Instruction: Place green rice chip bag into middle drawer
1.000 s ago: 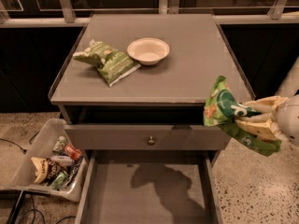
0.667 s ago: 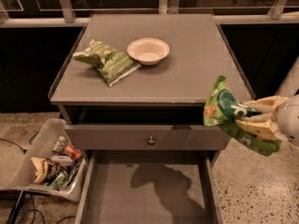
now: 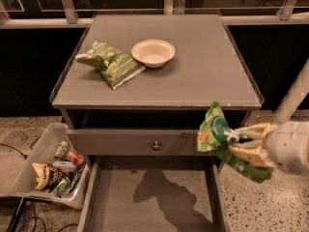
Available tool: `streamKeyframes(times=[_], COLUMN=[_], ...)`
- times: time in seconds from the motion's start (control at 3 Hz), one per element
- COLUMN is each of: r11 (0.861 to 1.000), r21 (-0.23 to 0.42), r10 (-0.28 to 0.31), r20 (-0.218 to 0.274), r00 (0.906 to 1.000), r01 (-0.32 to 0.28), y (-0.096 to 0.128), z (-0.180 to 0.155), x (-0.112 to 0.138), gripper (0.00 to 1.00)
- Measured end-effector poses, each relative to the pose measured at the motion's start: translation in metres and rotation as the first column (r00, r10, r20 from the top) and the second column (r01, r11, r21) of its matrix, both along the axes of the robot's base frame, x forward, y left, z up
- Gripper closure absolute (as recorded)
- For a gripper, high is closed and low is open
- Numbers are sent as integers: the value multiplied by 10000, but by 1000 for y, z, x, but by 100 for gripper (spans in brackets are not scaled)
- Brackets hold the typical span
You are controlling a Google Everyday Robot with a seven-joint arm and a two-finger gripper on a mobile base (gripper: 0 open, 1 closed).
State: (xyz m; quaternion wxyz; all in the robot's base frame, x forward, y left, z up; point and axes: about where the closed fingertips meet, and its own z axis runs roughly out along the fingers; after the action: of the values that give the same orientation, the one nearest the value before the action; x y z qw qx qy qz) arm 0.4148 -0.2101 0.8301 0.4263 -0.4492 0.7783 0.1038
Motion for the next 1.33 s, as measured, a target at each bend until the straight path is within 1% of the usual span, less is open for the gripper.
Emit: streamKeyframes(times=[0.33, 0.67, 1.0, 1.33], r11=[9999, 9998, 9962, 9868], r21=[146, 130, -204, -547], r10=[28, -166, -868, -1586], r20=[-700, -1149, -1486, -1413], r00=[9975, 9932, 9851, 9772], r01=[-17, 182, 847, 1523], y=[26, 44, 51, 46], z=[-56, -112, -177, -212], x=[-15, -20, -6, 10], gripper=[100, 100, 100, 100])
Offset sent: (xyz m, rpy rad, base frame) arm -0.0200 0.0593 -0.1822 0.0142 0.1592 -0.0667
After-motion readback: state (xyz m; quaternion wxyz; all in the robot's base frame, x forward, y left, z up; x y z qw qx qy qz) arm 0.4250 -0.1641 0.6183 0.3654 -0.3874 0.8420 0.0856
